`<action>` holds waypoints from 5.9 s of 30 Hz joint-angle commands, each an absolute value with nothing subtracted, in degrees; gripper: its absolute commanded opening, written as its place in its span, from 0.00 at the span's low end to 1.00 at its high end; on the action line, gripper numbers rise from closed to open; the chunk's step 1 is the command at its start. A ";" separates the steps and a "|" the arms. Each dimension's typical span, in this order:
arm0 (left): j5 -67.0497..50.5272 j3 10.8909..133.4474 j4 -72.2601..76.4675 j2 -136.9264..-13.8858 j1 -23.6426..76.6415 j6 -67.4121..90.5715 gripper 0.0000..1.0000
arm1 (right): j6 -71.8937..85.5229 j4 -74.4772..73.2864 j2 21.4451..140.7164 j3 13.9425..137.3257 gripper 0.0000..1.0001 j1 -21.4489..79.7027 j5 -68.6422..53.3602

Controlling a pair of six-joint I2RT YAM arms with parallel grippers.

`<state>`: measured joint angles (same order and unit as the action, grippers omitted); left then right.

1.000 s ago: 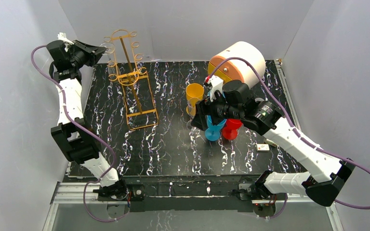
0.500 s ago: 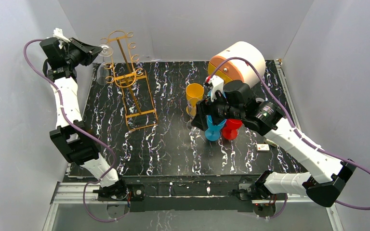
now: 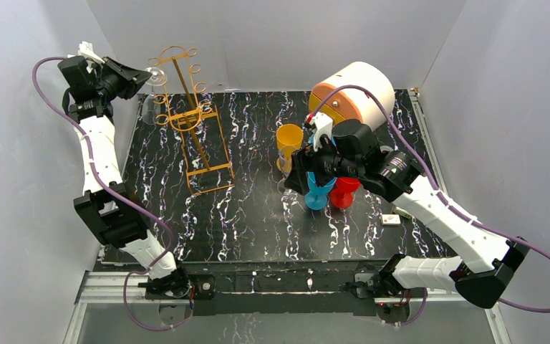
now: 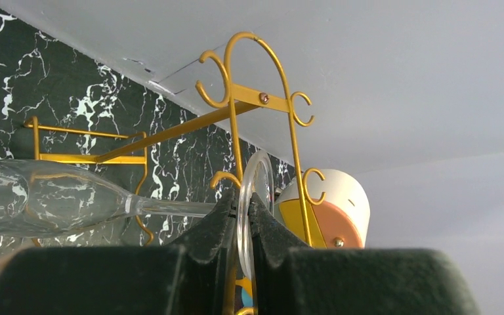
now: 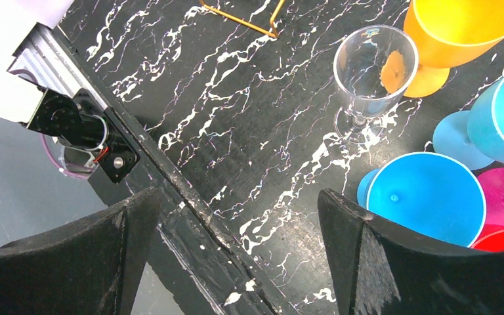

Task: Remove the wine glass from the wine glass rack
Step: Pick up the wine glass from the wine rack, then place the wine glass at the center of the board.

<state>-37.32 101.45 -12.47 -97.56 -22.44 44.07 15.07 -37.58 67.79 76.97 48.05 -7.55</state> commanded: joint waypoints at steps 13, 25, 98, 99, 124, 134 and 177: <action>-32.99 103.39 -13.72 -91.81 -23.37 42.39 0.00 | 15.64 -37.79 66.45 78.49 0.98 47.99 -7.59; -32.37 103.25 -15.04 -92.35 -23.47 41.01 0.00 | 15.82 -37.71 66.53 78.52 0.98 47.94 -7.75; -25.18 48.75 -29.14 -41.27 -13.44 26.91 0.00 | 25.78 -30.61 62.02 70.73 0.98 47.99 -8.13; -27.46 47.90 -28.48 -40.95 -12.80 26.78 0.00 | 26.35 -29.94 62.12 70.56 0.98 47.94 -8.17; -56.30 46.64 -22.32 -45.98 14.24 23.69 0.00 | 47.17 1.10 65.09 54.72 0.76 49.14 -23.25; -50.23 42.53 3.27 -47.53 22.33 42.98 0.00 | 46.79 3.28 64.99 52.50 0.64 49.22 -31.18; -47.45 36.17 14.96 -43.81 27.95 52.46 0.00 | 50.62 11.48 62.96 48.89 0.05 49.16 -34.25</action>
<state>-46.50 35.73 13.32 -44.97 27.62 52.71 50.46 7.92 63.83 48.80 48.88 -34.30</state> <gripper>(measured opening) 0.063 0.150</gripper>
